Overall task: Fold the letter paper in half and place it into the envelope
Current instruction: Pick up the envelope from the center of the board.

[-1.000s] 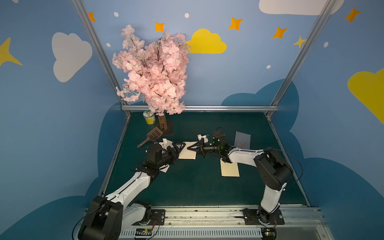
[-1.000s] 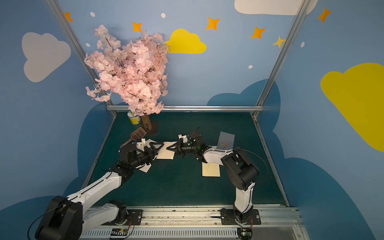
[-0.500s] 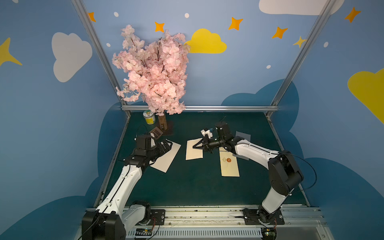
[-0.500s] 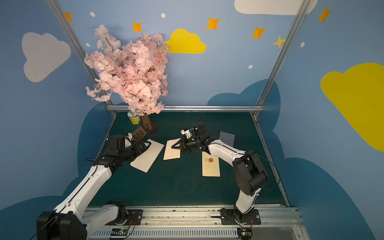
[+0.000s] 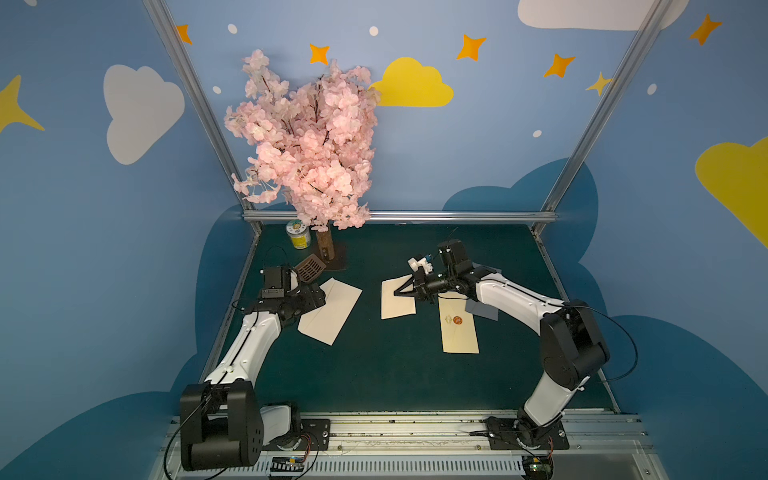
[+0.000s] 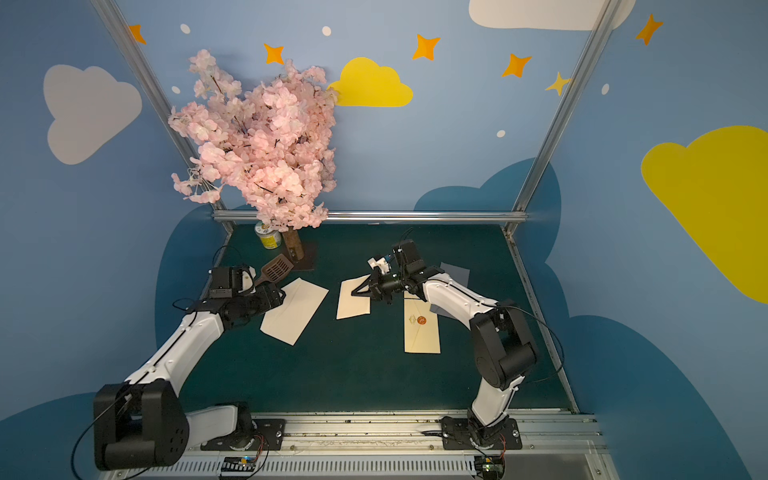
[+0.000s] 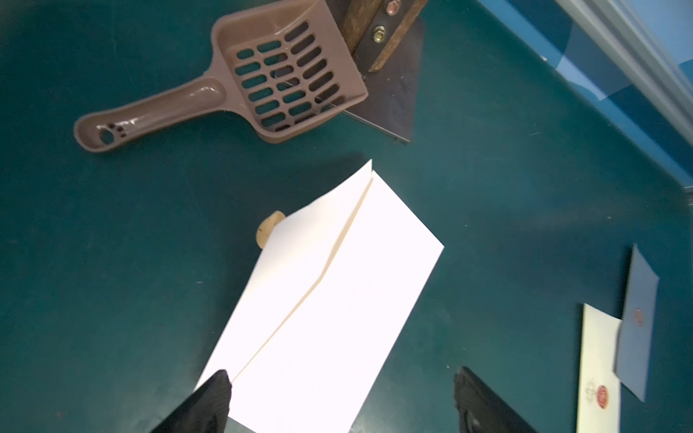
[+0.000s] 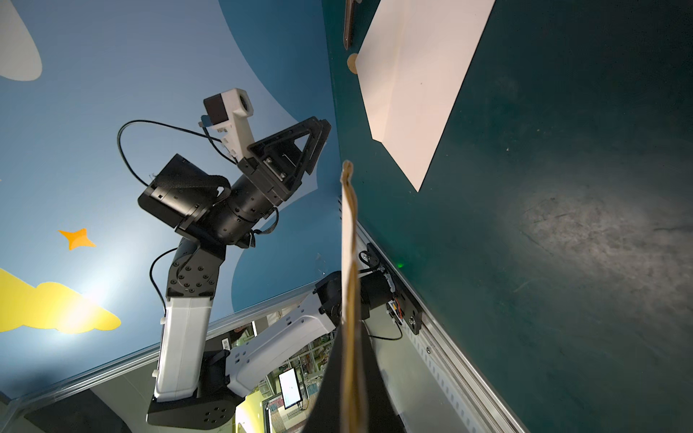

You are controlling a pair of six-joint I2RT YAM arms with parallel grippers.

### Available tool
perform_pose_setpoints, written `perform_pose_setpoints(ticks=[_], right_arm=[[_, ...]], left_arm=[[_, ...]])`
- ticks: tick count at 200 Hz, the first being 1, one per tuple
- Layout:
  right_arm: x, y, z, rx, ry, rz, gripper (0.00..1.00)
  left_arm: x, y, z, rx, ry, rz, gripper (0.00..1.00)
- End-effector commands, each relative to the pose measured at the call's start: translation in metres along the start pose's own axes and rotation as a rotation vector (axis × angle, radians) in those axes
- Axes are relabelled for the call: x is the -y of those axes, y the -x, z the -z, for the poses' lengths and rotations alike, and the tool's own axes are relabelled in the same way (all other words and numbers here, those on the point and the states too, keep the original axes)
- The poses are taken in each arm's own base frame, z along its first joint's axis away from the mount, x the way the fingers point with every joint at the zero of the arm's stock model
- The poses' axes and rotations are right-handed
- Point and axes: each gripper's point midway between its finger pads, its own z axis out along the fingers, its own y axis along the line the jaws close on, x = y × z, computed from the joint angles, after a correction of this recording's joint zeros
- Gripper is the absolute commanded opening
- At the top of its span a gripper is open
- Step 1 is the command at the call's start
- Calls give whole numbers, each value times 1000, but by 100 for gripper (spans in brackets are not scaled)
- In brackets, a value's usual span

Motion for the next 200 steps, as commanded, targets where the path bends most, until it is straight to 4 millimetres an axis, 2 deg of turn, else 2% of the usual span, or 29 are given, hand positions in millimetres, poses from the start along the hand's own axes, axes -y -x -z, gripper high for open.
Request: perform_pose_setpoints(ticks=[1, 25, 66, 113, 153, 178, 200], right_arm=[[-1, 1, 3, -22, 10, 4, 0], [2, 4, 8, -18, 13, -3, 0], [9, 14, 17, 0, 17, -21, 0], [15, 20, 24, 12, 19, -41, 0], [17, 25, 27, 29, 19, -48, 0], [16, 29, 29, 42, 29, -50, 0], [15, 34, 31, 58, 39, -49, 0]], left_arm=[[-12, 22, -8, 51, 44, -61, 90], [-21, 26, -28, 21, 39, -16, 86], [-20, 24, -63, -76, -7, 14, 81], [-25, 26, -90, -116, -16, 52, 77], [-20, 30, -96, -162, -56, 42, 68], [-18, 26, -97, -197, -78, 35, 49], [-15, 22, -96, -220, -91, 20, 42]])
